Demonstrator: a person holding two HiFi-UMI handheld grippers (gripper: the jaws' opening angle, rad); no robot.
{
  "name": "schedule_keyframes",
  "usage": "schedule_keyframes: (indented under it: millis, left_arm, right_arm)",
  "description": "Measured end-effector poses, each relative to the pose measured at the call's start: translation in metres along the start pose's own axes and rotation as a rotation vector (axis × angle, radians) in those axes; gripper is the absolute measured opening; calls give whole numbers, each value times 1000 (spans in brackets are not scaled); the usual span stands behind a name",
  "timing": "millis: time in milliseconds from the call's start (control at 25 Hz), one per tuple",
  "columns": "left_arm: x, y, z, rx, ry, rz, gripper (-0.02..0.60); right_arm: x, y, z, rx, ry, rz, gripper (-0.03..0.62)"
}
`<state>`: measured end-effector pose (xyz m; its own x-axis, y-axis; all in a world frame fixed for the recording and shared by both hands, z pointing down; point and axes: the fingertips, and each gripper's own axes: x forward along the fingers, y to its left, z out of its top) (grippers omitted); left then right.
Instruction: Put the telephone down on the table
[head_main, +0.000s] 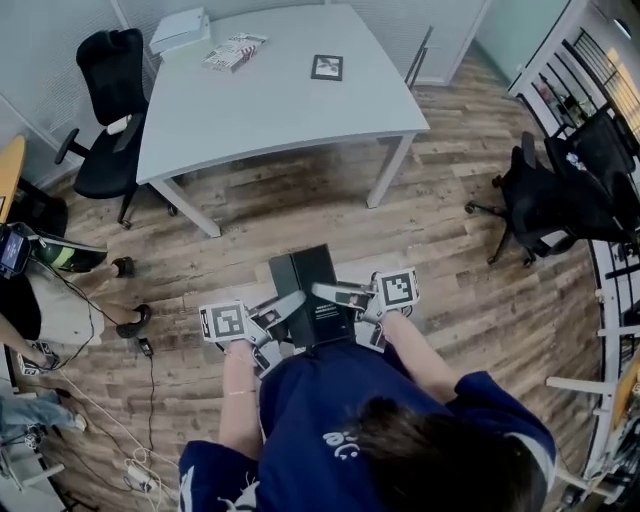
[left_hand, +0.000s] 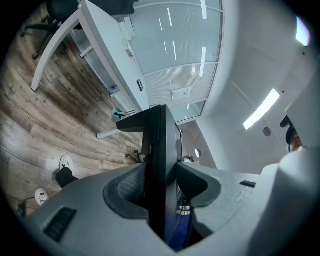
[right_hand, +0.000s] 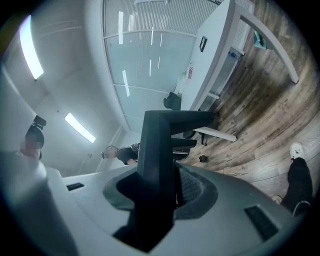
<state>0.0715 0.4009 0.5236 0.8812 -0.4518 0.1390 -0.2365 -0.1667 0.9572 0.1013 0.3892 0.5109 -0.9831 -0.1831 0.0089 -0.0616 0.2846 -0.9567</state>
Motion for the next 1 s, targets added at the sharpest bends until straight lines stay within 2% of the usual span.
schedule_keyframes:
  millis: [200,400,520,680,920,1000]
  left_arm:
    - [15,1,45,-33,-41,-2,183]
    - [38,17,90,-17,-48,80,183]
    - [61,17,114,-35,-56,66,183]
    - [88,21,146,-35,-69,84,183]
    - [129,26,179,-19,-74,103,183]
    - [141,26,188,-35,-81,92,183]
  right_arm:
    - [19,-11,44,14,44,35,170]
    - [26,-28,96,36,62,44,170]
    - [23,-39,125,48,65,45,170]
    - [21,-55,166,54,67,37,170]
    - [6,-70,216,69,70,36,170]
    - [2,-75,229,79,71,25,170]
